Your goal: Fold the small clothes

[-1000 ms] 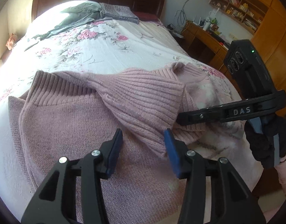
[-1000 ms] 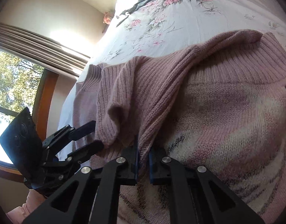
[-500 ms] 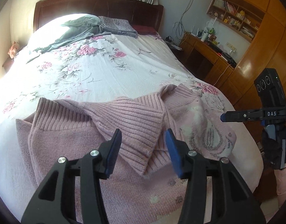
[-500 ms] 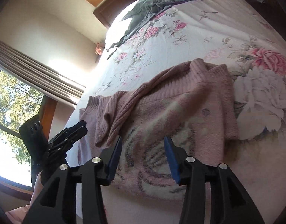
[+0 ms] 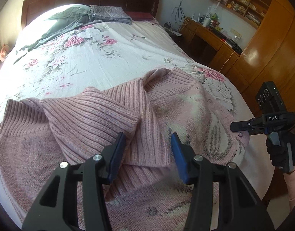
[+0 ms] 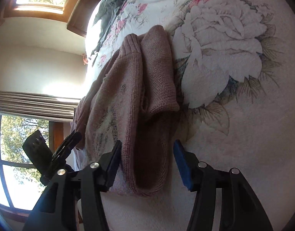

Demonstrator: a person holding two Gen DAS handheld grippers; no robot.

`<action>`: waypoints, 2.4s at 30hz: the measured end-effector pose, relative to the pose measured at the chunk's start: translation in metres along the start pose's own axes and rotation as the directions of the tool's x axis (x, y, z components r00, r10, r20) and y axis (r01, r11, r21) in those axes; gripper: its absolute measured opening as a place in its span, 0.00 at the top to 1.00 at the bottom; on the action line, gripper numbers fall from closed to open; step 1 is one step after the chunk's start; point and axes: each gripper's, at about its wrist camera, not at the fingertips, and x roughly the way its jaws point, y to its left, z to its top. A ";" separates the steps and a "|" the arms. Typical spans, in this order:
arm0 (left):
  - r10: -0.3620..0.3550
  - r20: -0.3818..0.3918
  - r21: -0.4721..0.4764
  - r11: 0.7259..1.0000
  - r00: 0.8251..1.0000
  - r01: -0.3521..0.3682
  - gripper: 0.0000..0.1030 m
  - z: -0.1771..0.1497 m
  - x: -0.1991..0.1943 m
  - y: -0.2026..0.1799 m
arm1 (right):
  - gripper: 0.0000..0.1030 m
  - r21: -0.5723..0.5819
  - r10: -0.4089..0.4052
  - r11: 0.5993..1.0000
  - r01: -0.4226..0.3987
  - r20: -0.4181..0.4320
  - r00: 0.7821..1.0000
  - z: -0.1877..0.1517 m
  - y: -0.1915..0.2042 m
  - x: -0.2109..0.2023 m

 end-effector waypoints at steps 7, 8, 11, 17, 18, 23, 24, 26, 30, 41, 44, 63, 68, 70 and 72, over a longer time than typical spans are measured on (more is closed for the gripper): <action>-0.028 -0.003 -0.036 0.999 1.000 0.028 0.53 -0.002 0.001 0.009 | 0.84 0.045 0.231 0.972 -0.231 -0.003 0.973 0.001 0.006 0.014; -0.028 -0.002 -0.037 0.999 1.000 0.028 0.53 -0.002 0.001 0.009 | 0.84 0.026 0.248 0.968 -0.248 0.019 0.969 0.003 0.010 0.006; -0.028 -0.003 -0.036 0.999 1.000 0.028 0.53 -0.002 0.000 0.009 | 0.85 -0.030 0.259 0.966 -0.257 0.064 0.964 -0.004 0.027 -0.016; -0.039 -0.003 -0.037 0.999 0.999 0.039 0.53 -0.004 0.003 0.012 | 0.85 0.060 0.159 0.985 -0.160 0.022 0.987 -0.015 0.002 0.004; -0.042 -0.003 -0.038 0.998 0.999 0.042 0.53 -0.004 0.003 0.012 | 0.85 0.091 0.175 0.980 -0.175 0.016 0.984 -0.018 -0.008 0.009; -0.034 -0.005 -0.028 0.999 0.999 0.034 0.53 -0.005 0.005 0.011 | 0.85 0.120 0.226 0.966 -0.230 0.048 0.973 -0.021 -0.025 0.018; -0.032 -0.006 -0.027 0.999 0.999 0.032 0.53 -0.005 0.005 0.010 | 0.85 0.116 0.219 0.968 -0.223 0.048 0.975 -0.021 -0.024 0.019; -0.032 -0.006 -0.028 0.999 0.999 0.032 0.53 -0.005 0.006 0.010 | 0.85 0.118 0.215 0.969 -0.219 0.046 0.976 -0.021 -0.025 0.016; -0.037 0.000 -0.038 0.999 0.999 0.037 0.53 -0.006 0.007 0.011 | 0.85 0.114 0.191 0.974 -0.194 0.039 0.981 -0.021 -0.023 0.013; -0.077 0.108 -0.214 0.972 0.991 0.099 0.47 -0.025 -0.079 0.056 | 0.85 -0.172 0.046 0.985 -0.033 0.072 0.996 0.006 0.128 -0.021; -0.061 0.147 -0.276 0.956 0.987 0.100 0.47 -0.037 -0.101 0.081 | 0.85 -0.311 -0.001 0.950 0.016 0.047 0.999 0.008 0.193 -0.002; -0.146 0.243 -0.463 0.851 0.959 0.247 0.46 -0.068 -0.131 0.155 | 0.61 -0.632 -0.236 0.771 0.080 -0.167 0.957 -0.077 0.284 0.183; -0.198 0.229 -0.458 0.842 0.953 0.285 0.45 -0.055 -0.113 0.148 | 0.50 -0.593 -0.121 0.805 -0.018 -0.194 0.973 -0.085 0.279 0.169; -0.225 0.238 -0.465 0.828 0.945 0.314 0.45 -0.053 -0.109 0.147 | 0.50 -0.556 -0.066 0.829 -0.057 -0.199 0.978 -0.081 0.272 0.155; -0.245 0.246 -0.469 0.817 0.938 0.337 0.43 -0.051 -0.105 0.146 | 0.50 -0.516 -0.007 0.850 -0.107 -0.216 0.976 -0.083 0.263 0.141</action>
